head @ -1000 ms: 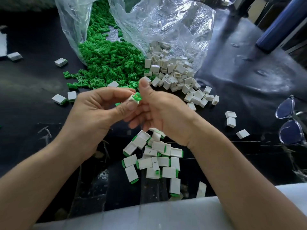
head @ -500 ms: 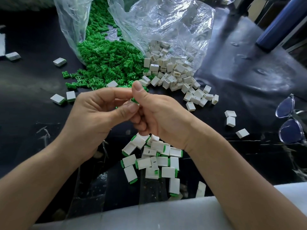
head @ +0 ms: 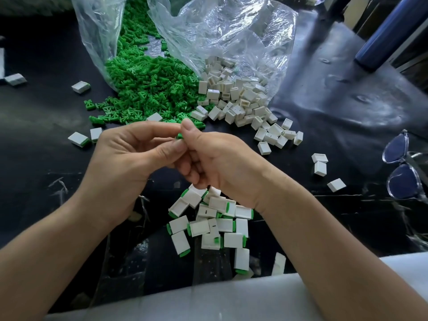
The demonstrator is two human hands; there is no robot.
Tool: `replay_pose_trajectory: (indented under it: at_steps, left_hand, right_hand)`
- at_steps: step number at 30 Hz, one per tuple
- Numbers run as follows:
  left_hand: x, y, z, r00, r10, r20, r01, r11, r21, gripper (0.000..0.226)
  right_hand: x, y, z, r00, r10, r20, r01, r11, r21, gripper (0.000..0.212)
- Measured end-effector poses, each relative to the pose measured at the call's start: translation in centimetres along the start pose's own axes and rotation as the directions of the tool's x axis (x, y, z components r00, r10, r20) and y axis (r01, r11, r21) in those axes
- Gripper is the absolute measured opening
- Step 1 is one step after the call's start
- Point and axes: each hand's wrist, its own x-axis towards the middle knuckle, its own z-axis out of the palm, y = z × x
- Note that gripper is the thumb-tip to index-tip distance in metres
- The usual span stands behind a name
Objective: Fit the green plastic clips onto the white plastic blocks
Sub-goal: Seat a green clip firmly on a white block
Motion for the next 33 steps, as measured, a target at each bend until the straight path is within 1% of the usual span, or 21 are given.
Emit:
replay_pose_trajectory:
  at_steps: [3,5,8,13,17,20,22,26,28,33]
  left_hand:
    - [0.08,-0.08,-0.25,0.999,-0.031,-0.014,0.032,0.999,0.005,0.014]
    - [0.12,-0.07,-0.35,0.999,-0.05,-0.018,0.05,0.999,0.008,0.019]
    - [0.18,0.07,-0.37,0.998,-0.069,-0.006,0.069,0.997,0.021,0.02]
    - [0.13,0.02,-0.23,0.997,-0.076,-0.032,0.076,0.997,-0.008,0.022]
    - [0.15,0.22,-0.46,0.994,-0.107,-0.032,0.105,0.994,-0.041,0.023]
    - [0.24,0.17,-0.72,0.99,-0.142,-0.017,0.141,0.989,-0.034,0.021]
    - [0.25,0.1,-0.7,0.988,-0.154,-0.013,0.153,0.988,-0.031,0.024]
    - [0.3,0.01,-0.74,0.984,-0.177,-0.01,0.176,0.984,-0.031,0.023]
    - [0.34,-0.13,-0.83,0.983,-0.186,-0.01,0.185,0.982,-0.031,0.019]
    - [0.36,-0.14,-0.75,0.981,-0.193,-0.013,0.192,0.981,-0.033,0.021]
  right_hand:
    - [-0.04,-0.04,-0.08,1.0,-0.007,-0.005,0.007,1.0,-0.001,0.041]
    - [-0.03,-0.01,-0.16,1.0,-0.014,-0.01,0.014,1.0,-0.008,0.039]
    - [-0.02,0.03,-0.25,1.0,-0.017,-0.009,0.017,1.0,-0.024,0.038]
    - [-0.02,0.01,-0.23,1.0,-0.014,-0.01,0.014,0.999,-0.049,0.041]
    - [-0.05,-0.04,-0.4,0.999,-0.05,-0.009,0.049,0.997,-0.051,0.033]
    - [-0.04,-0.06,-0.52,0.998,-0.064,-0.023,0.062,0.994,-0.089,0.03]
    - [-0.07,-0.05,-0.52,0.997,-0.07,-0.029,0.066,0.99,-0.127,0.03]
    - [0.01,0.15,-0.36,0.995,-0.082,-0.056,0.068,0.974,-0.215,0.03]
    - [0.09,0.32,-0.29,0.993,-0.088,-0.074,0.069,0.97,-0.232,0.029]
    - [0.24,0.56,-0.06,0.99,-0.103,-0.099,0.075,0.965,-0.253,0.028]
